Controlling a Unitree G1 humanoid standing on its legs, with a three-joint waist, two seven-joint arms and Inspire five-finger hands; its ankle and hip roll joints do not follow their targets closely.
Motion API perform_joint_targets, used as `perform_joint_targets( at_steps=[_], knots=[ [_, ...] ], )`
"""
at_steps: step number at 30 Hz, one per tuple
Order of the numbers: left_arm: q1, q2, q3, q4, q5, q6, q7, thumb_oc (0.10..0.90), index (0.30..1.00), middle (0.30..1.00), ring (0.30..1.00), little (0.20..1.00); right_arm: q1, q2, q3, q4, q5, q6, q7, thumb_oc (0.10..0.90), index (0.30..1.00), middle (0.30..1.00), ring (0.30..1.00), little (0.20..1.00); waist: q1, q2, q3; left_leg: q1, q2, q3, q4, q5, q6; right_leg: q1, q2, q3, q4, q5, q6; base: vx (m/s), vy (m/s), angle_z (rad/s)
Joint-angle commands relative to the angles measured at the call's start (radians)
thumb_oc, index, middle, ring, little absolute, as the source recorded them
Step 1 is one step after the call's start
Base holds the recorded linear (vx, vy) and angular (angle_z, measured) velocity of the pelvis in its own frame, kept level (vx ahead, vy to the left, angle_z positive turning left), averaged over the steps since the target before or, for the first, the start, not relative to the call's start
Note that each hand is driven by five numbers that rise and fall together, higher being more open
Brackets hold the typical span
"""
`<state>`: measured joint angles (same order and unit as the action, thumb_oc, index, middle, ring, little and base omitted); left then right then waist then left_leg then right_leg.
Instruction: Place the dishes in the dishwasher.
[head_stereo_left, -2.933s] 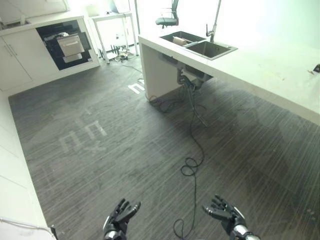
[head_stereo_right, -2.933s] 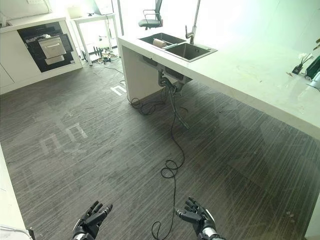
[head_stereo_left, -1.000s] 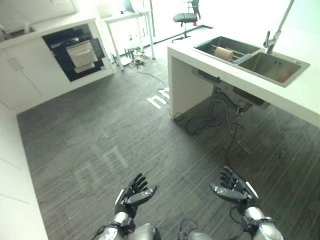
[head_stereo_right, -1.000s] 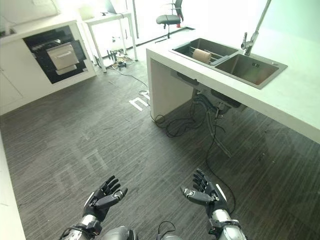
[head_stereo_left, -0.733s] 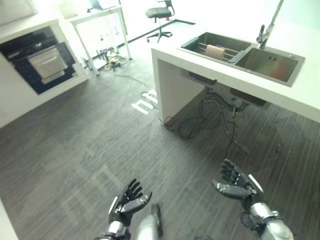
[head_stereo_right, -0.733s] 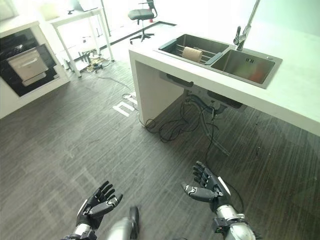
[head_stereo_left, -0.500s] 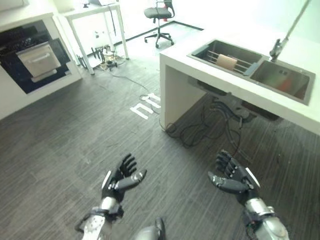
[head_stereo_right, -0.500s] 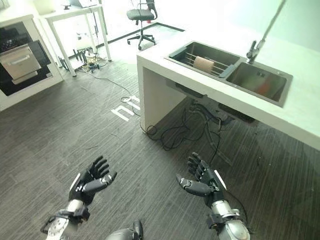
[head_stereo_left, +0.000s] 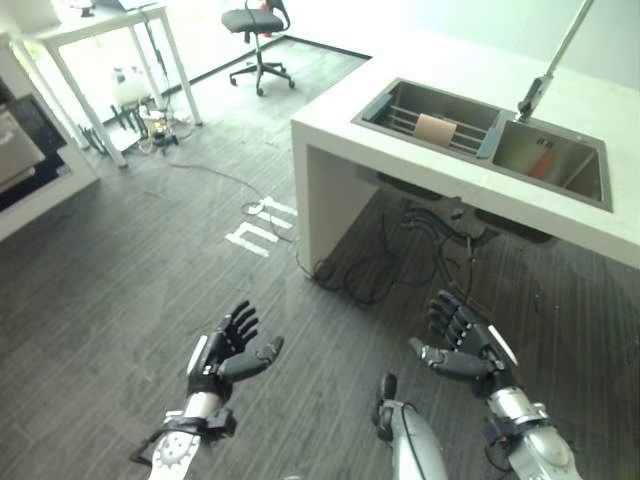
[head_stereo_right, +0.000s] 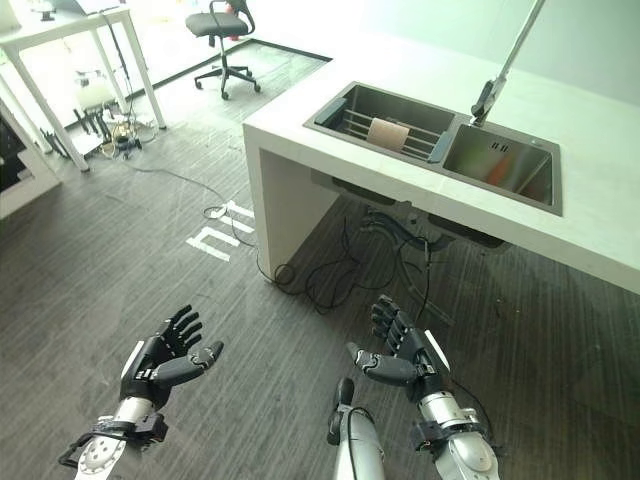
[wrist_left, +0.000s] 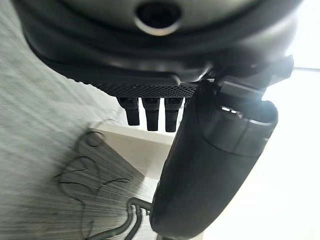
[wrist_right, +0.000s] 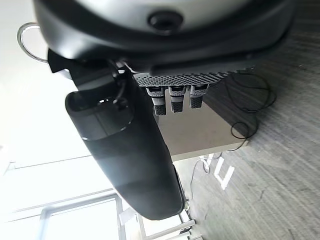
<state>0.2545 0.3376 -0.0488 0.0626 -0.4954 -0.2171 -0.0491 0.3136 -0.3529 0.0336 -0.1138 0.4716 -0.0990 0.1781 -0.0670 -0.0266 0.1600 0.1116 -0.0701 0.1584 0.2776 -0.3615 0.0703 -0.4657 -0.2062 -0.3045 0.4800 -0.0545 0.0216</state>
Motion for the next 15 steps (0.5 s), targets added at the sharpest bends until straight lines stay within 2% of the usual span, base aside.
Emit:
perform_joint_targets(
  at_steps=[1,2,3,4,5,6,7,8,9,11,12,13,14,15],
  knots=[
    [-0.068,0.059,0.012,-0.172,0.002,-0.115,-0.026,0.8,0.9,0.9,0.9,0.9,-0.101,-0.063,-0.066,-0.122,0.016,-0.135,-0.025,0.8,0.9,0.9,0.9,0.9,0.0,-0.032,-0.105,-0.079,0.056,-0.016,0.022,0.054,-0.057,0.144,0.012,0.039,-0.18,0.065,0.117,0.37,-0.33,-0.09],
    [-0.076,0.053,-0.004,-0.182,0.002,-0.128,-0.024,0.8,0.9,0.9,0.9,0.9,-0.101,-0.075,-0.077,-0.137,0.016,-0.143,-0.033,0.8,0.9,0.9,0.9,0.9,-0.003,-0.026,-0.114,-0.057,0.077,-0.017,0.022,0.145,-0.087,0.175,0.051,0.06,-0.18,0.025,0.082,0.41,-0.406,-0.26],
    [-0.078,0.05,-0.009,-0.183,-0.008,-0.134,-0.027,0.8,0.9,0.9,0.9,0.9,-0.098,-0.082,-0.085,-0.142,0.021,-0.146,-0.037,0.8,0.9,0.9,0.9,0.9,-0.005,-0.038,-0.121,-0.055,0.074,-0.015,0.022,0.208,-0.101,0.179,0.051,0.071,-0.18,0.015,0.068,0.48,-0.541,-0.51],
    [-0.078,0.042,-0.022,-0.182,0.006,-0.178,-0.021,0.8,0.9,0.9,0.9,0.9,-0.092,-0.091,-0.096,-0.146,0.017,-0.166,-0.041,0.8,0.9,0.9,0.9,0.9,-0.012,-0.043,-0.119,-0.047,0.099,0.022,0.121,0.309,-0.142,0.211,0.064,0.067,-0.18,-0.021,0.031,0.25,-0.346,-0.44],
    [-0.079,0.042,-0.023,-0.183,0.013,-0.185,-0.019,0.8,0.9,0.9,0.9,0.9,-0.092,-0.091,-0.097,-0.146,0.014,-0.168,-0.043,0.8,0.9,0.9,0.9,0.9,-0.013,-0.048,-0.121,-0.056,0.096,0.024,0.135,0.321,-0.143,0.208,0.059,0.068,-0.18,-0.02,0.029,0.28,-0.411,-0.41],
    [-0.079,0.042,-0.027,-0.19,0.048,-0.249,0.005,0.8,0.9,0.9,0.9,0.9,-0.088,-0.098,-0.104,-0.152,0.006,-0.184,-0.049,0.8,0.9,0.9,0.9,0.9,-0.012,-0.054,-0.108,-0.144,0.11,0.024,0.352,0.35,-0.152,0.244,0.074,0.066,-0.18,-0.043,-0.002,0.12,-0.218,-0.21],
    [-0.081,0.042,-0.026,-0.192,0.047,-0.256,0.006,0.8,0.9,0.9,0.9,0.9,-0.087,-0.098,-0.106,-0.153,0.003,-0.189,-0.05,0.8,0.9,0.9,0.9,0.9,-0.011,-0.061,-0.108,-0.164,0.106,0.024,0.366,0.36,-0.148,0.245,0.07,0.069,-0.18,-0.044,-0.005,0.15,-0.234,-0.3],
    [-0.089,0.04,-0.022,-0.195,0.042,-0.268,0.005,0.8,0.9,0.9,0.9,0.9,-0.087,-0.099,-0.11,-0.155,-0.003,-0.196,-0.055,0.8,0.9,0.9,0.9,0.9,-0.006,-0.066,-0.101,-0.208,0.107,0.022,0.391,0.346,-0.136,0.258,0.072,0.072,-0.18,-0.05,-0.007,0.18,-0.059,-0.34],
    [-0.102,0.035,-0.001,-0.219,0.037,-0.314,0.012,0.8,0.9,0.9,0.9,0.9,-0.102,-0.109,-0.119,-0.163,-0.011,-0.202,-0.069,0.8,0.9,0.9,0.9,0.9,0.015,-0.058,-0.08,-0.248,0.069,0.007,0.295,0.289,-0.097,0.29,0.104,0.115,-0.18,-0.066,0.004,0.22,-0.014,-0.36],
    [-0.104,0.036,0.013,-0.236,0.029,-0.319,0.014,0.8,0.9,0.9,0.9,0.9,-0.116,-0.11,-0.122,-0.168,-0.008,-0.194,-0.069,0.8,0.9,0.9,0.9,0.9,0.018,-0.055,-0.081,-0.237,0.056,0.003,0.18,0.294,-0.088,0.291,0.12,0.145,-0.18,-0.072,0.013,0.18,0.058,-0.74],
    [-0.105,0.038,0.025,-0.252,0.016,-0.33,0.016,0.8,0.9,0.9,0.9,0.9,-0.131,-0.106,-0.122,-0.173,-0.008,-0.189,-0.068,0.8,0.9,0.9,0.9,0.9,0.025,-0.045,-0.084,-0.22,0.046,-0.016,0.032,0.303,-0.085,0.293,0.145,0.179,-0.18,-0.082,0.023,0.15,0.107,-0.88],
    [-0.104,0.038,0.029,-0.256,0.017,-0.343,0.028,0.8,0.9,0.9,0.9,0.9,-0.139,-0.101,-0.119,-0.176,-0.013,-0.185,-0.064,0.8,0.9,0.9,0.9,0.9,0.031,-0.024,-0.078,-0.257,0.055,-0.05,0.022,0.277,-0.089,0.302,0.175,0.196,-0.18,-0.089,0.027,0.26,0.178,-0.6],
    [-0.098,0.037,0.041,-0.275,0.024,-0.362,0.058,0.8,0.9,0.9,0.9,0.9,-0.149,-0.098,-0.111,-0.187,-0.019,-0.177,-0.054,0.8,0.9,0.9,0.9,0.9,0.048,-0.001,-0.074,-0.323,0.058,-0.123,0.022,0.256,-0.1,0.321,0.214,0.232,-0.18,-0.109,0.031,0.34,0.268,-0.84],
    [-0.088,0.028,0.063,-0.299,0.036,-0.398,0.093,0.8,0.9,0.9,0.9,0.9,-0.158,-0.102,-0.111,-0.217,-0.02,-0.159,-0.038,0.8,0.9,0.9,0.9,0.9,0.082,0.016,-0.079,-0.427,0.068,-0.202,0.022,0.316,-0.129,0.35,0.255,0.276,-0.18,-0.145,0.022,0.39,0.297,-1.12]
  ],
)
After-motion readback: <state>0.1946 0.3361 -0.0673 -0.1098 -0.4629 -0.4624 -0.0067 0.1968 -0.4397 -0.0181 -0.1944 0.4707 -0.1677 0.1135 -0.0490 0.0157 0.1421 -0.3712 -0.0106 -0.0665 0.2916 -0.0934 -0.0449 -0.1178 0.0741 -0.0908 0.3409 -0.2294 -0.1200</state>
